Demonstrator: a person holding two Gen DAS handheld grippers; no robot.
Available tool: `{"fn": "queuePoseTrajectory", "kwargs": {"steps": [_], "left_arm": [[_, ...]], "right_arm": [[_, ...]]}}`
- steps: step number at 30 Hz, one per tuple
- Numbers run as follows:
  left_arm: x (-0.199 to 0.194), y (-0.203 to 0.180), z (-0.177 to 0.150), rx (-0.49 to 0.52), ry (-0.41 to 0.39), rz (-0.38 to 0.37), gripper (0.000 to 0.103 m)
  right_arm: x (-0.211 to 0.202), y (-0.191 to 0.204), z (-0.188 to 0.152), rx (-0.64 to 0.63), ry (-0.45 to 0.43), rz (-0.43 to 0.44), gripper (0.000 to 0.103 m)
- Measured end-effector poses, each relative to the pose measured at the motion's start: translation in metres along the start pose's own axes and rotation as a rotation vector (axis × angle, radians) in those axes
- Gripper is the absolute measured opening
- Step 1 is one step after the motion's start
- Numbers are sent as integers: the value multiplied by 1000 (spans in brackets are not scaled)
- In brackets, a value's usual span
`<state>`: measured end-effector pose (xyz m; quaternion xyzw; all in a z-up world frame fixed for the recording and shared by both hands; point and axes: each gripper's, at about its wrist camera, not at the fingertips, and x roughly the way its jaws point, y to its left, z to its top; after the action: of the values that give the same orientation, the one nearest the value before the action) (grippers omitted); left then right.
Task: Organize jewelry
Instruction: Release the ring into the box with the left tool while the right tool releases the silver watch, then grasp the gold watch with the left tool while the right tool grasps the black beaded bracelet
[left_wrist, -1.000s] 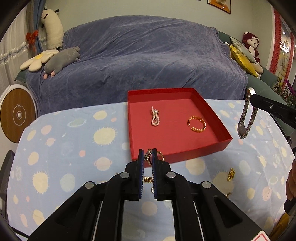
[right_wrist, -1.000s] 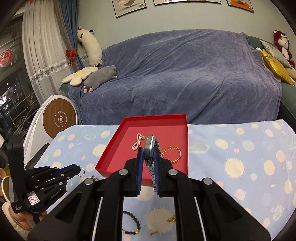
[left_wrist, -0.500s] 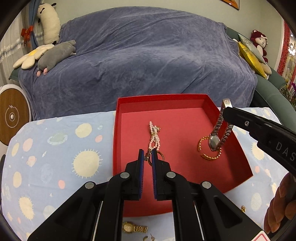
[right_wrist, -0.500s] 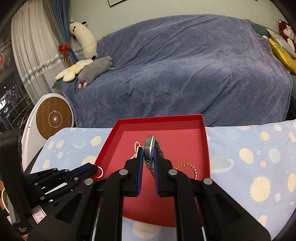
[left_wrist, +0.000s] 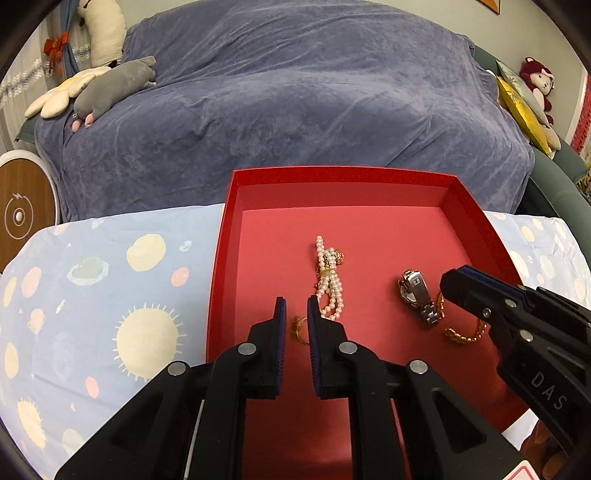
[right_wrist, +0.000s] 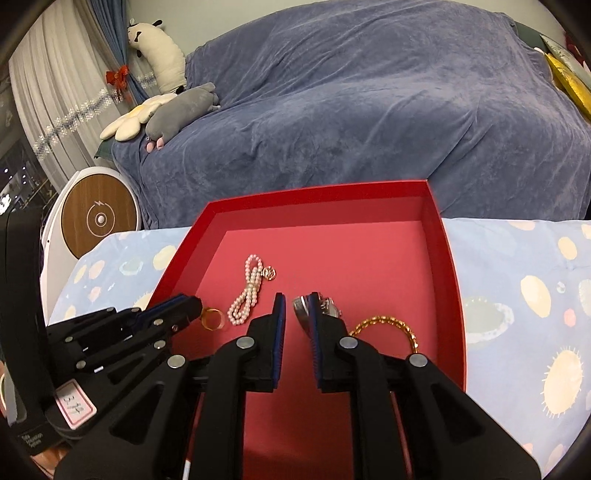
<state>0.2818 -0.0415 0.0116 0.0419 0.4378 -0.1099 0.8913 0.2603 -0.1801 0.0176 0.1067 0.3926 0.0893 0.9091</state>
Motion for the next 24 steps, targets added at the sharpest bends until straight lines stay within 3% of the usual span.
{"fn": "queuePoseTrajectory", "kwargs": {"steps": [2,5,9,11,17,24], "left_arm": [[-8,2,-1,0,-15,9,29],[-28,7,-5,-3,-48,6,42],[-64,13,-19,11,-82,31,55],[-81,17,-32,17,-81,38,56],[-115,26,-85,12,-41,41,60],[-123,30,-145,-36,11,41,60]], "right_arm": [[-12,0,-4,-6,-12,-6,26],[-43,-1,-8,-16,-44,-2,34],[-95,-2,-23,-52,-71,-22,37],[-119,-4,-35,-59,-76,-28,41],[-166,-9,-89,-31,-68,-43,42],[-161,11,-140,-49,10,-18,42]]}}
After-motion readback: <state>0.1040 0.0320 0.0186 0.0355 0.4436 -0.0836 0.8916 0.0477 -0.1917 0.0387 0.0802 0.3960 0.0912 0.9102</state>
